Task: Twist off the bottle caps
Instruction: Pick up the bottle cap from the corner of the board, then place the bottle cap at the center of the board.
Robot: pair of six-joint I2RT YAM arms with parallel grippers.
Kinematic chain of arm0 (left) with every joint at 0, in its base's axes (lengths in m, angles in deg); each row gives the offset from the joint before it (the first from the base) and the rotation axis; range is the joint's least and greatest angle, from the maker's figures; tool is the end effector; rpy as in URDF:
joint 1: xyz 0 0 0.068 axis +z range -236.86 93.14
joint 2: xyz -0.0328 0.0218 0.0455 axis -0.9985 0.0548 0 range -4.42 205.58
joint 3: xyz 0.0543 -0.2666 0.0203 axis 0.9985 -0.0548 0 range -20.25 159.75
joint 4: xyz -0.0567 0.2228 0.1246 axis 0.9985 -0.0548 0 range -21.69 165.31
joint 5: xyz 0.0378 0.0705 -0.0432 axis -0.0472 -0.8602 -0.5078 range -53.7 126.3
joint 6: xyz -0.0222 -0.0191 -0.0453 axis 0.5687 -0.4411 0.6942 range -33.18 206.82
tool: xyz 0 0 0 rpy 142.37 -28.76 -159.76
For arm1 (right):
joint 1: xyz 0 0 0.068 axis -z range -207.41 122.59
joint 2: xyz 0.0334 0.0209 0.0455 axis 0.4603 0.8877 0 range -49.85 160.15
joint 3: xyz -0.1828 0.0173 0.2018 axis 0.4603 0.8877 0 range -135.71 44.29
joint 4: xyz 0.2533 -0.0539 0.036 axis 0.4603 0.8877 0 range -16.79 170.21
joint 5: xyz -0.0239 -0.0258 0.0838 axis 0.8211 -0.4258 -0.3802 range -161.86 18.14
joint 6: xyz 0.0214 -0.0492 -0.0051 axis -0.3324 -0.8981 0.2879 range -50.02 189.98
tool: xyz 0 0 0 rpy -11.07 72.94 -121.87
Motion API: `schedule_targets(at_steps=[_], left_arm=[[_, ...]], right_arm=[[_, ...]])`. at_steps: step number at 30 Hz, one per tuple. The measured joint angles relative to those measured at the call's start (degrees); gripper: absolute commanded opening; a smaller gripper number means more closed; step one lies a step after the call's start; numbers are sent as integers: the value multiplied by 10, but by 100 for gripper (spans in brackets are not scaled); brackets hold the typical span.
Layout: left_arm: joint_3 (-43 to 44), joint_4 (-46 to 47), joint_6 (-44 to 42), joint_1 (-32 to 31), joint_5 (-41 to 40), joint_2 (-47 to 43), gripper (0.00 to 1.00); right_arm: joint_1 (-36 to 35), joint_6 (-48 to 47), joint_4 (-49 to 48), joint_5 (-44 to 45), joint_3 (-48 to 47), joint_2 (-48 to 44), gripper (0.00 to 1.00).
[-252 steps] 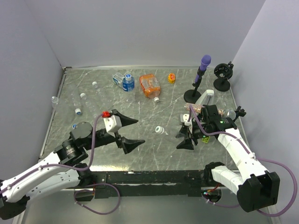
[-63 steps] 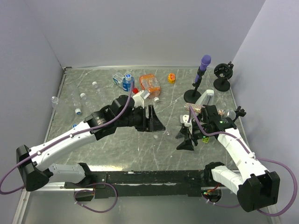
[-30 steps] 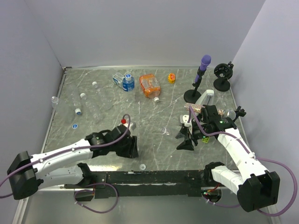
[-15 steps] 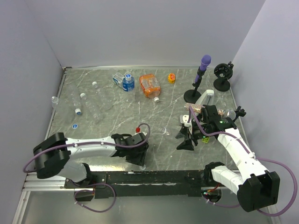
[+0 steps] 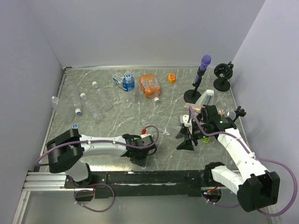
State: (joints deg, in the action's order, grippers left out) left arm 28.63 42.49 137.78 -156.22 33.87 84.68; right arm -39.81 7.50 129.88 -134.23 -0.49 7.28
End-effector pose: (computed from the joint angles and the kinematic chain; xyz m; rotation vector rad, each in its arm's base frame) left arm 0.0979 -0.2555 0.1602 0.4607 2.9012 -0.3490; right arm 0.1508 0.0655 0.2570 -1.5139 1.5765 1.0209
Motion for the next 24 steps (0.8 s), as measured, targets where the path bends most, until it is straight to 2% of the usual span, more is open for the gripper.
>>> schedule_targets(at_steps=[4, 7, 12, 15, 19, 24], left_arm=[[1, -41, 16, 4, -42, -17, 1], [-20, -71, 25, 52, -72, -70, 1], [-90, -70, 17, 306, -116, -264, 0], [-91, -69, 17, 424, -158, -326, 1], [-91, -47, 2, 569, -170, -315, 1], [-91, -9, -38, 696, -172, -245, 4]], right_arm=[[0, 0, 0, 0, 0, 0, 13], [0, 0, 0, 0, 0, 0, 13], [0, 0, 0, 0, 0, 0, 13], [0, 0, 0, 0, 0, -1, 13], [0, 0, 0, 0, 0, -2, 13], [0, 0, 0, 0, 0, -8, 13]])
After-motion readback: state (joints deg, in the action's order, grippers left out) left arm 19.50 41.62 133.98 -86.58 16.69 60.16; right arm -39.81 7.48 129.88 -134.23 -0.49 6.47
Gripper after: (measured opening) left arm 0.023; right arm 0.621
